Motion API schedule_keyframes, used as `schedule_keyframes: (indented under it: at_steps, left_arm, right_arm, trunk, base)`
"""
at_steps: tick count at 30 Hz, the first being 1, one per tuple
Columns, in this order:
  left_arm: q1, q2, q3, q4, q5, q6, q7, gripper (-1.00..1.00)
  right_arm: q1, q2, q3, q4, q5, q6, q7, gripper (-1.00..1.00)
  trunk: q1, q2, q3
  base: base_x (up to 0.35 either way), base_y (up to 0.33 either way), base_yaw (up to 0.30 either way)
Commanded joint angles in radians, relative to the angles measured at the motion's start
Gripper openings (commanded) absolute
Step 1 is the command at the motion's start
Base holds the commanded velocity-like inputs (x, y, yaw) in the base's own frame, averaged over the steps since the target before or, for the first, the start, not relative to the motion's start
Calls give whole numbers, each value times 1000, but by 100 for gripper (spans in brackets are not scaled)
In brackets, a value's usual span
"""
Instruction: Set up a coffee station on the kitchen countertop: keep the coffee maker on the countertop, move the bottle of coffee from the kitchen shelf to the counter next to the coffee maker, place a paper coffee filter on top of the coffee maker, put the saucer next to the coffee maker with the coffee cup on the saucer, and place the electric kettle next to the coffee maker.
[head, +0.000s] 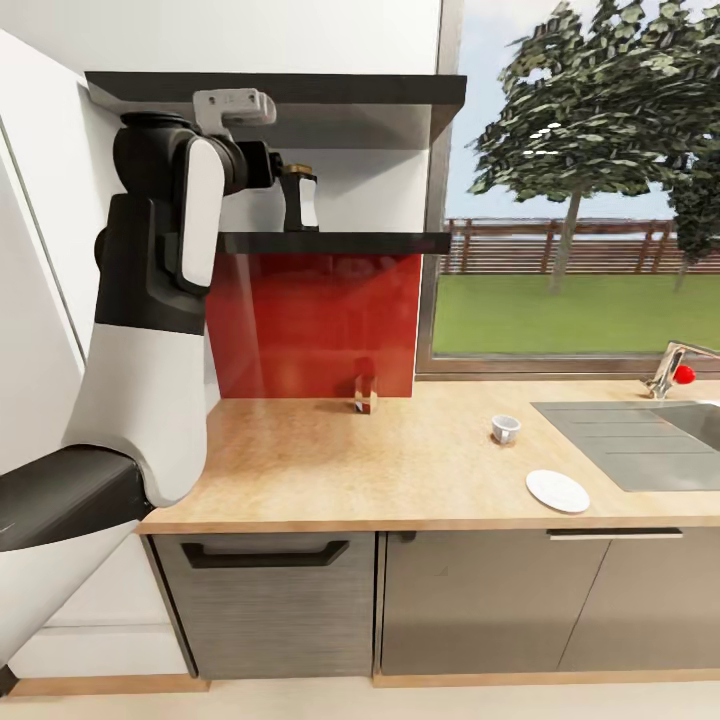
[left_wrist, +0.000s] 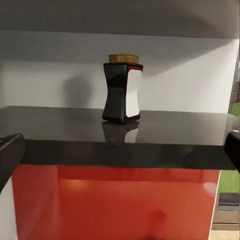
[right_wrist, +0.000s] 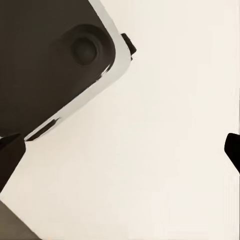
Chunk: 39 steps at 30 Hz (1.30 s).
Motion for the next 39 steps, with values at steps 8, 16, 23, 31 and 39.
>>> schedule_keyframes:
  at_steps: [8, 16, 23, 31, 39]
  left_arm:
    - [-1, 0, -1, -9, 8, 3, 9, 100]
    - [-1, 0, -2, -8, 8, 3, 9, 100]
    - [-1, 0, -2, -9, 9, 3, 9, 100]
    - [-1, 0, -2, -6, 9, 4, 9, 100]
    - [-1, 0, -3, -1, 9, 5, 9, 100]
  right_arm:
    - [32, 16, -7, 5, 112, -11, -65, 100]
    - [34, 21, -7, 5, 121, -12, -69, 100]
    - [34, 23, -7, 5, 122, -12, -69, 100]
    - [34, 23, -7, 5, 122, -12, -71, 100]
    - [34, 23, -7, 5, 122, -12, -71, 100]
  trunk:
    - [0, -1, -1]
    - [-4, 6, 2]
    - [-27, 48, 20]
    - [-42, 76, 33]
    - [-57, 104, 46]
  base:
    - [106, 0, 0]
    - [9, 0, 0]
    - [0, 0, 0]
    - [0, 0, 0]
    - [0, 0, 0]
